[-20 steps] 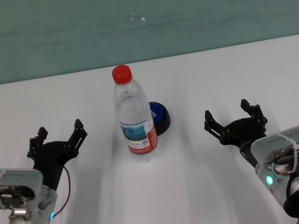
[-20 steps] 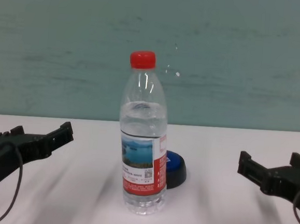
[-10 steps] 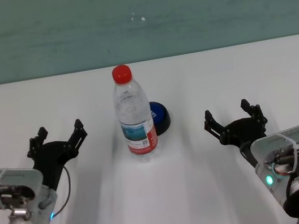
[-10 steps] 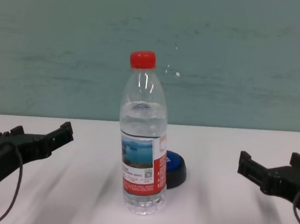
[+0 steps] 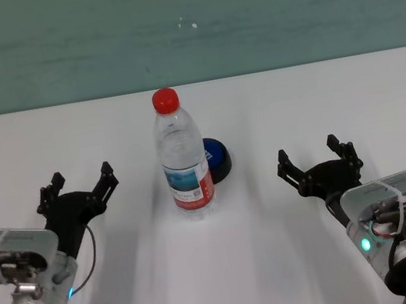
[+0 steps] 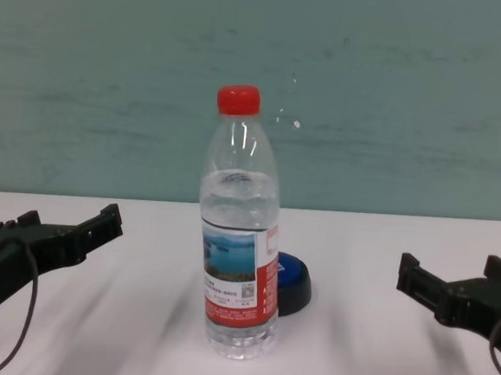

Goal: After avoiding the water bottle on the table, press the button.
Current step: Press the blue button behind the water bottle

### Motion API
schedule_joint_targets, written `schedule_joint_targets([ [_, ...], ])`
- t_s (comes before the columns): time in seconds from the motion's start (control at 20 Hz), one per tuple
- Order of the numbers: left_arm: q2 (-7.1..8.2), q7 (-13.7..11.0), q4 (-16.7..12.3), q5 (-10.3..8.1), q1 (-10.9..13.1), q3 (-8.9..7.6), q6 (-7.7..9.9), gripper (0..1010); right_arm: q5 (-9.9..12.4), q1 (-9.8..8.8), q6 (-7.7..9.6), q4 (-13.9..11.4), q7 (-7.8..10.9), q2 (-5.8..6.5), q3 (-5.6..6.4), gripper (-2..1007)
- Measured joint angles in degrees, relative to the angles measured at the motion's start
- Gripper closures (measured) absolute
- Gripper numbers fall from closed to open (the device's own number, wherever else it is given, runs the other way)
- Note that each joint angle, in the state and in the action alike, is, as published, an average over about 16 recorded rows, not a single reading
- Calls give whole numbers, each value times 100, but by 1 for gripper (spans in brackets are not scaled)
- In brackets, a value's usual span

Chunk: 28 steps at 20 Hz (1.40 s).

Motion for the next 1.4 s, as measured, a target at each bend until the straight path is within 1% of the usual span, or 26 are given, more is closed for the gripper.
schedule_joint_targets([
  [0.25, 22, 31, -63, 63, 65, -28, 25, 10, 0, 0, 0, 0, 0, 0, 0, 1],
  [0.5, 88, 127, -276, 260, 265, -115, 80, 10, 0, 0, 0, 0, 0, 0, 0, 1],
  [0.65, 159, 146, -497, 391, 488, -186, 87, 10, 0, 0, 0, 0, 0, 0, 0, 1],
  [0.9, 310, 101, -967, 610, 1015, -307, 49, 10, 0, 0, 0, 0, 0, 0, 0, 1],
  [1.05, 397, 0, -1239, 702, 1341, -348, -26, 10, 0, 0, 0, 0, 0, 0, 0, 1],
  [1.15, 453, -120, -1373, 732, 1531, -351, -131, 10, 0, 0, 0, 0, 0, 0, 0, 1],
  [1.3, 524, -323, -1484, 770, 1739, -323, -333, 10, 0, 0, 0, 0, 0, 0, 0, 1],
  [1.4, 554, -447, -1502, 804, 1816, -294, -466, 10, 0, 0, 0, 0, 0, 0, 0, 1],
])
